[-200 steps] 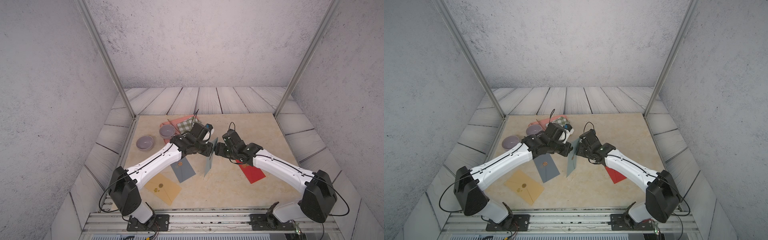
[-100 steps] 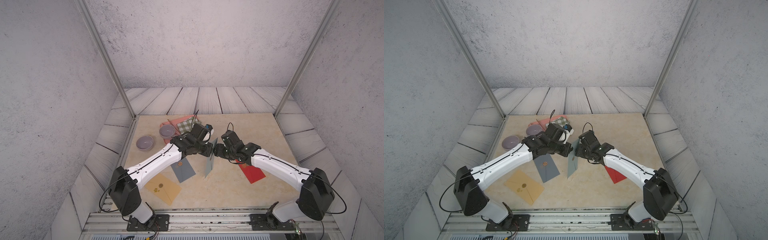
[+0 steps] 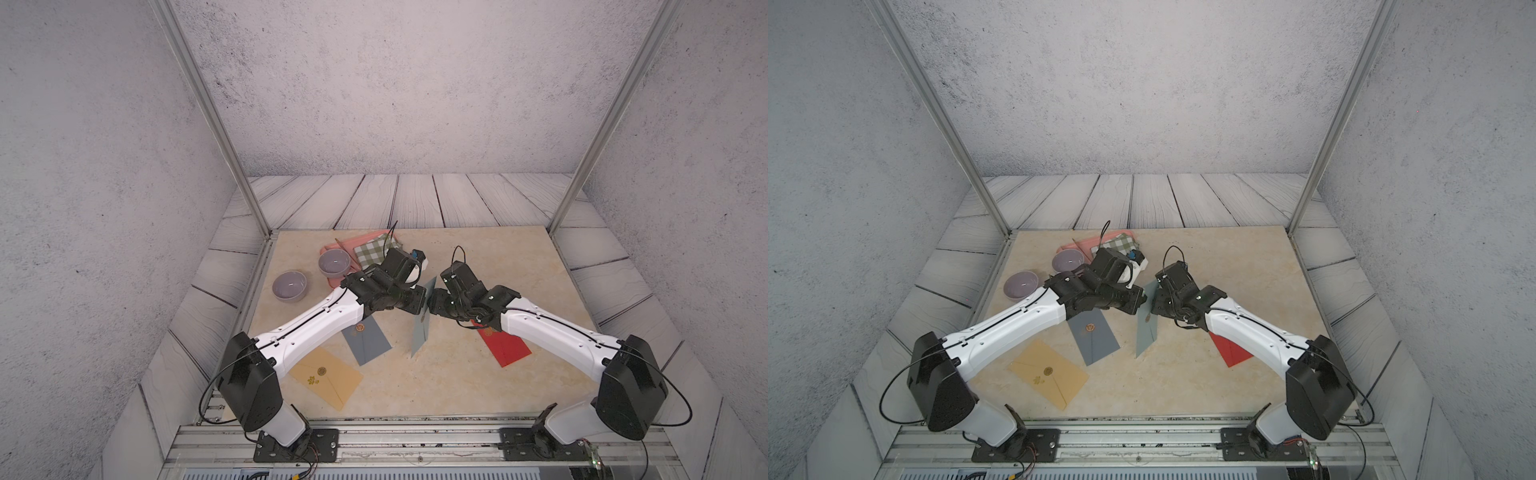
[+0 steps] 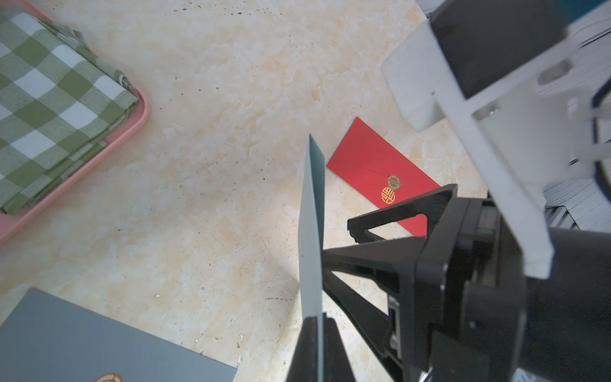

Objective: Open the envelope
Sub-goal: Open the envelope flap on the envelope.

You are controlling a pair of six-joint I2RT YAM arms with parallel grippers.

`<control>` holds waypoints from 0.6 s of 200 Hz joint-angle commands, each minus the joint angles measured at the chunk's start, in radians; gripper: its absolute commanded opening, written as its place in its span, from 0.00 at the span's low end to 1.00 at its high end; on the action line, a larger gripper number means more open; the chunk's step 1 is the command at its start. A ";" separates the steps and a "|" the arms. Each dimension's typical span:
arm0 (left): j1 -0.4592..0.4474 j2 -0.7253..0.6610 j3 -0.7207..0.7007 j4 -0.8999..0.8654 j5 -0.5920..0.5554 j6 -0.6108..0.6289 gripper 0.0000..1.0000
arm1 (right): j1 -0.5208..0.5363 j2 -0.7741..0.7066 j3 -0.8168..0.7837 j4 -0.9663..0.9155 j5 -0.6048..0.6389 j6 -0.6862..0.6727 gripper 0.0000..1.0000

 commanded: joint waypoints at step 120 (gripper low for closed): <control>-0.008 -0.046 -0.026 0.055 0.023 -0.020 0.00 | 0.009 0.050 0.024 -0.021 -0.045 -0.013 0.50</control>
